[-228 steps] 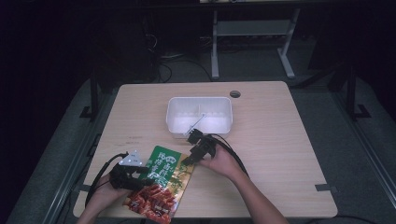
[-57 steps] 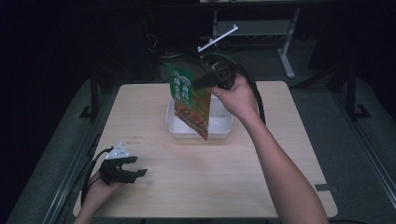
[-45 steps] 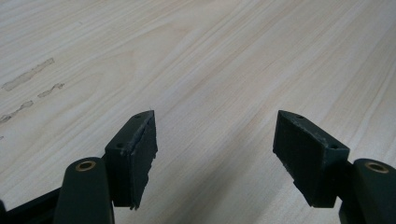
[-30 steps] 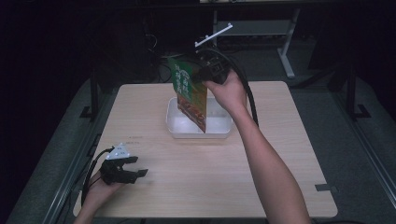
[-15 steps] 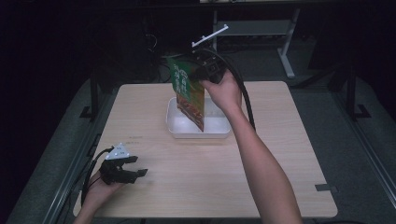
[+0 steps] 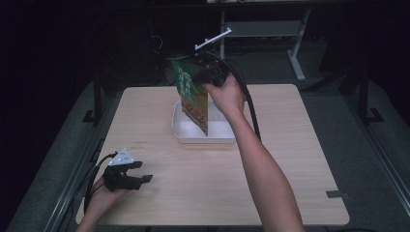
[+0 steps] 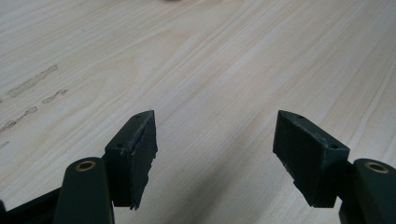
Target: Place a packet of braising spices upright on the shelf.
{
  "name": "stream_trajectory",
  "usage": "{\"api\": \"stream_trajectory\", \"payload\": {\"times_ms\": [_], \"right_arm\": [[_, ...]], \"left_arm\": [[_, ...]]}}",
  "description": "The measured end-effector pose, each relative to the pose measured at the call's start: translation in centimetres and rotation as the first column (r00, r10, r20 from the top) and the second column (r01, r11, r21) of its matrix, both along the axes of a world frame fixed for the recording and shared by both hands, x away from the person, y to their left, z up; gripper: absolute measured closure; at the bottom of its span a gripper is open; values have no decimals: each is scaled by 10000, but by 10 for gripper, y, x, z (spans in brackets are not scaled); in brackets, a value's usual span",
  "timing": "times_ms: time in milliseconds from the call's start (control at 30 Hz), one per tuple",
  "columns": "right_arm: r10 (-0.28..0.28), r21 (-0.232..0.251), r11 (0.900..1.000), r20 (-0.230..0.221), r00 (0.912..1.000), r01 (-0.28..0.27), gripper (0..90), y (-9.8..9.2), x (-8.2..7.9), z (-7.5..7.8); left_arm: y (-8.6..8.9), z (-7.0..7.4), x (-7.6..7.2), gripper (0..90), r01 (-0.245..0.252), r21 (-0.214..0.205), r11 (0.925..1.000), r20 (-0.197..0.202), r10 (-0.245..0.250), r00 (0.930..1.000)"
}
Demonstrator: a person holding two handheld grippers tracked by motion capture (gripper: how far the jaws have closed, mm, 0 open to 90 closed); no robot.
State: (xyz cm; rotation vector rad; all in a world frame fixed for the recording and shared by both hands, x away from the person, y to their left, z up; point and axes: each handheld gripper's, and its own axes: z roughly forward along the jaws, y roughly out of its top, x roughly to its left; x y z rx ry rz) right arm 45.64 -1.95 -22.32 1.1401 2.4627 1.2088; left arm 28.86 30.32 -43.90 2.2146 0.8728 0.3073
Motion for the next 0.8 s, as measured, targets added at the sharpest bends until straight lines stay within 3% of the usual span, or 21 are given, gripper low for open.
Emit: {"api": "stream_trajectory", "payload": {"times_ms": [800], "right_arm": [[-58, -127, 9999, 41, 10000, 59, 898, 14, 9, -17]], "left_arm": [[0, 1, -1, 297, -44, -93, 9999, 144, 45, 9999]]}}
